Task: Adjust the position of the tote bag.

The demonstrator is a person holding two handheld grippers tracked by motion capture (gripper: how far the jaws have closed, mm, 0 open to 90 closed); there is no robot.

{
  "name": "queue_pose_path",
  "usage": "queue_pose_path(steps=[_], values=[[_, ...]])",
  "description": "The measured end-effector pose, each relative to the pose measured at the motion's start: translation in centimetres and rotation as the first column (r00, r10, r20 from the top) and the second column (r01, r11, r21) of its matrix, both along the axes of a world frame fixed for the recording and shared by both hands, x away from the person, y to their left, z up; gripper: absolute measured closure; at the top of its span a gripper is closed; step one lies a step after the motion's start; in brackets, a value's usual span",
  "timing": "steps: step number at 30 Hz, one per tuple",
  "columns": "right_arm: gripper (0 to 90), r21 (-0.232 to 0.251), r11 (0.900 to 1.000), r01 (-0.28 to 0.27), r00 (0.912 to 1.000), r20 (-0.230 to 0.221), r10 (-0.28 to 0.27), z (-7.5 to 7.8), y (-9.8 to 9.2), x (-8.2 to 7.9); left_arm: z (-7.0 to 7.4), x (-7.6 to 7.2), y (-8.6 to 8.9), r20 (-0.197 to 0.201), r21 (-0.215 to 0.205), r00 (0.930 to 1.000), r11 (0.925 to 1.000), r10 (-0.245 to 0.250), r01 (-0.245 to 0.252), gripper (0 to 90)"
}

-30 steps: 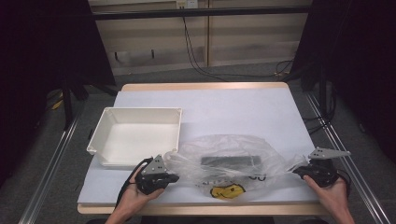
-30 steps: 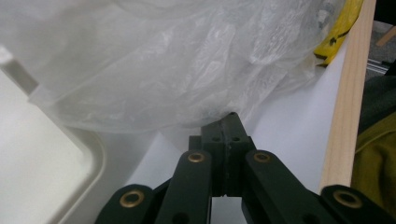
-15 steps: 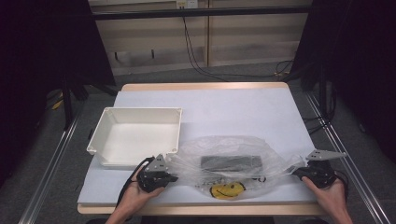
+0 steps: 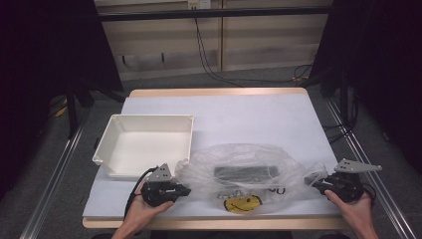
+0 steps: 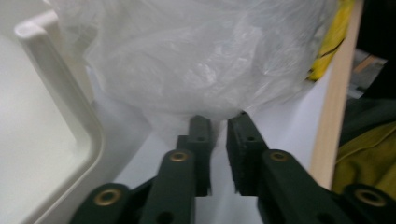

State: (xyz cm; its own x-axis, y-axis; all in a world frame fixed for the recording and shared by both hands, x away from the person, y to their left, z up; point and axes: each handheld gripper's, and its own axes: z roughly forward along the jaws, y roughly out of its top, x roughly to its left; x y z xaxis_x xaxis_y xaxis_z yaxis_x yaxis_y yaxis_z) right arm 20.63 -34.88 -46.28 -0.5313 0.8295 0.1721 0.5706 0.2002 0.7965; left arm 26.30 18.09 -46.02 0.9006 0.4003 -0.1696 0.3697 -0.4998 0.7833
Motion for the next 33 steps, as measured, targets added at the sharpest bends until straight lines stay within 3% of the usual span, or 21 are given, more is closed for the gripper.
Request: queue_pose_path(steps=[3,9,13,17,18,20,24,28,33], values=[[53.5,0.039,0.999,0.007,0.9991,0.042,-0.008,0.9,-0.3,-1.0,0.5,-0.2,0.6,-0.007,-0.048,0.9997,0.9986,0.023,-0.023,69.9],[41.3,0.078,0.997,0.019,0.9952,0.094,-0.027,2.3,-0.8,-2.2,1.7,-0.6,1.6,0.007,-0.097,0.9971,0.9925,0.076,-0.075,58.9],[33.5,0.096,0.995,0.027,0.9916,0.123,-0.039,3.2,-1.3,-3.2,2.5,-1.0,2.2,0.029,-0.121,0.9958,0.9893,0.086,-0.082,52.9],[29.6,0.093,0.995,0.040,0.9847,0.165,-0.055,4.2,-1.3,-4.3,3.6,-1.6,2.6,0.054,-0.167,0.9930,0.9814,0.105,-0.095,43.9],[29.6,0.100,0.994,0.044,0.9776,0.201,-0.064,5.1,-1.2,-4.8,3.9,-1.7,2.6,0.062,-0.171,0.9922,0.9806,0.108,-0.096,41.7],[29.4,0.094,0.995,0.045,0.9741,0.217,-0.065,5.6,-1.2,-5.0,4.4,-1.9,2.3,0.076,-0.185,0.9913,0.9785,0.108,-0.092,41.2],[27.0,0.110,0.993,0.035,0.9670,0.247,-0.061,7.4,-1.4,-5.5,5.3,-1.7,1.1,0.096,-0.187,0.9929,0.9810,0.070,-0.051,41.9],[26.0,0.128,0.991,0.033,0.9626,0.263,-0.066,8.3,-1.7,-5.8,6.0,-2.0,0.0,0.115,-0.187,0.9922,0.9820,0.047,-0.025,47.2],[26.9,0.117,0.993,0.007,0.9603,0.276,-0.039,8.8,-0.7,-6.5,6.7,-2.7,-0.6,0.140,-0.188,0.9898,0.9822,0.029,-0.002,57.1]])
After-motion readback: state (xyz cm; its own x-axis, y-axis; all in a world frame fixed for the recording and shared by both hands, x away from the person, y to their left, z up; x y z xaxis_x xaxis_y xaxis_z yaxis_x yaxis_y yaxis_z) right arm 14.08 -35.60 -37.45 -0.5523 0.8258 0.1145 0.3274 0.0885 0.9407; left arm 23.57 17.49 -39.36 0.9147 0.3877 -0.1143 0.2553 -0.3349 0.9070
